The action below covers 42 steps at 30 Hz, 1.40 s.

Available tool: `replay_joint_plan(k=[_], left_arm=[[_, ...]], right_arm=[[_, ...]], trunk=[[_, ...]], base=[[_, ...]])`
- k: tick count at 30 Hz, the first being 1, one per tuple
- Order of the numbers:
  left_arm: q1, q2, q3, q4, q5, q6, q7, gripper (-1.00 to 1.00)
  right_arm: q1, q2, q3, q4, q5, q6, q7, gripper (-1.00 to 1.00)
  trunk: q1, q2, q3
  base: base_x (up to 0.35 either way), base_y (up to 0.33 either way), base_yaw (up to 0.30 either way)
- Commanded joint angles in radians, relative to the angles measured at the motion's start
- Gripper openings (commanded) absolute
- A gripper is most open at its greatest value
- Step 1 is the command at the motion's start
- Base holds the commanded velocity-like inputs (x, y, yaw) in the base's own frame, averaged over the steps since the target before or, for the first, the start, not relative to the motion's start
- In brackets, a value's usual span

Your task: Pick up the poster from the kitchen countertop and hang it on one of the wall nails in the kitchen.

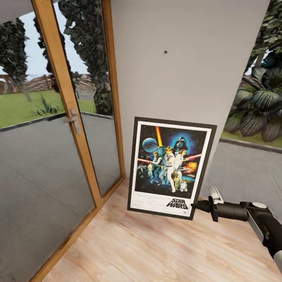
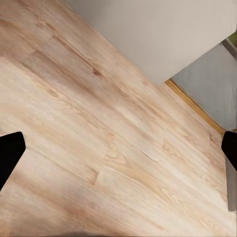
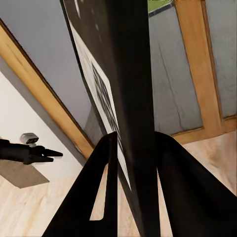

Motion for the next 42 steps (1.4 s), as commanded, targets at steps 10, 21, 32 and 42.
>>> replay_joint_plan(k=[10, 21, 32, 42], left_arm=[[-0.001, 0.0, 0.008, 0.001, -0.006, -0.004, -0.003, 1.0], [-0.001, 0.001, 0.008, 0.001, -0.006, -0.004, -0.003, 1.0], [-0.001, 0.002, 0.008, 0.001, -0.006, -0.004, -0.004, 1.0], [-0.001, 0.001, 0.007, 0.001, -0.006, -0.004, -0.005, 1.0]], right_arm=[[0.0, 0.0, 0.0, 0.0, -0.003, 0.016, 0.007, -1.0], [0.005, 0.0, 0.001, -0.001, -0.003, 0.018, 0.007, -1.0], [0.005, 0.0, 0.001, 0.0, -0.004, 0.02, 0.007, -1.0], [0.005, 0.0, 0.0, 0.0, -0.004, 0.02, 0.007, -1.0]], trunk=[[0.001, -0.002, 0.01], [0.001, -0.002, 0.014], [0.001, -0.002, 0.022], [0.001, -0.002, 0.029]], base=[[0.176, 0.29, -0.001], [0.229, 0.283, -0.209], [0.232, 0.264, -0.295], [0.044, 0.047, -0.295]])
